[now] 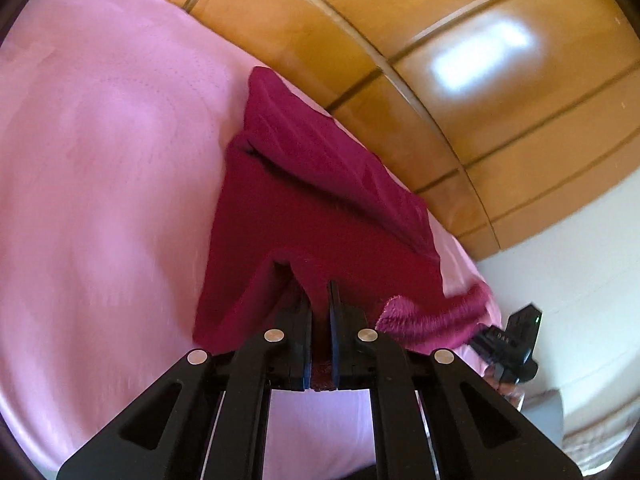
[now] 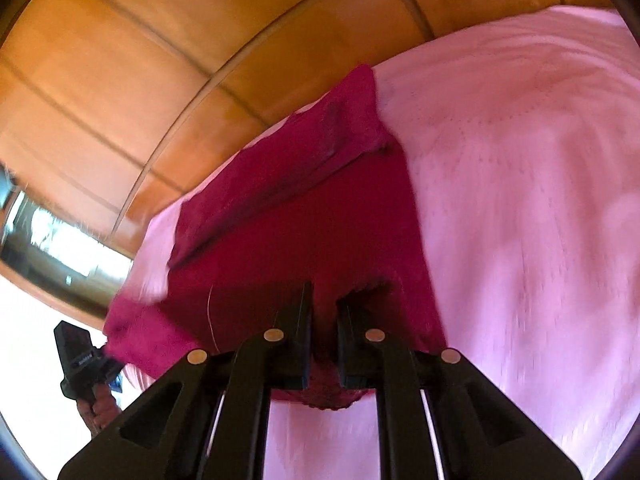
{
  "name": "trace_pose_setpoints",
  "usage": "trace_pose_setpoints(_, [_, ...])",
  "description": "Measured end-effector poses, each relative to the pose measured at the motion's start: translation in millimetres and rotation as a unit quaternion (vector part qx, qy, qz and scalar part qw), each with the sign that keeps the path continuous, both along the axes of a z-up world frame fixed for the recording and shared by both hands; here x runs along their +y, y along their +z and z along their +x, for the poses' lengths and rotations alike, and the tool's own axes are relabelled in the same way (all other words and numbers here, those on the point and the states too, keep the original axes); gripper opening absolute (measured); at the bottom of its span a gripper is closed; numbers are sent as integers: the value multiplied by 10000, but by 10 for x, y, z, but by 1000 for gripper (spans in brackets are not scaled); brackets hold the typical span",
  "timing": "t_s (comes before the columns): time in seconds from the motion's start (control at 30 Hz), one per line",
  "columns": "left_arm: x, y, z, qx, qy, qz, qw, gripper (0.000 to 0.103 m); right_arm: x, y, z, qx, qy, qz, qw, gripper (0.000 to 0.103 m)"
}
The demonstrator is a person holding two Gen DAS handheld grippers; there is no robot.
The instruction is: Fold small clothes
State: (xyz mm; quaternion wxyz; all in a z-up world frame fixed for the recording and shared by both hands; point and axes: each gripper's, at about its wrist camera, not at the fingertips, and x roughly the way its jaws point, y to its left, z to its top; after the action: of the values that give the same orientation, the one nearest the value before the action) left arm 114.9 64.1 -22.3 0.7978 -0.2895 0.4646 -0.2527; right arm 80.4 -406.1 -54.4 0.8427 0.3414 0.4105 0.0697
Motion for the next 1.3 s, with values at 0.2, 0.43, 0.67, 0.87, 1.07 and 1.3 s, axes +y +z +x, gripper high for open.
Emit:
trace_pose_setpoints(0.2, [1,-83,504,244,282,-149,9992,5,-184,-51,229,11,-190,99,9998,10])
trace_pose_setpoints(0.43, [330,-127,678,344,1153,-296,9923,60,-458,61,214,-444,-583,535,9959,78])
trace_pose_setpoints(0.67, [488,-284,185,75,591,-37,9982,60,-618,33,-293,-400,-583,245,9972,75])
trace_pose_setpoints(0.87, [204,-397,-77,-135,72,506,9986,51,-283,-216,-369,9,-214,-422,9989,41])
trace_pose_setpoints(1.07, [-6,-297,-122,-304,-108,831,9960,15,-197,-133,-363,-99,-309,-539,9980,18])
trace_pose_setpoints(1.3, [73,-205,-369,-428,-149,786,9959,13,-119,83,-676,-305,-189,-513,9980,16])
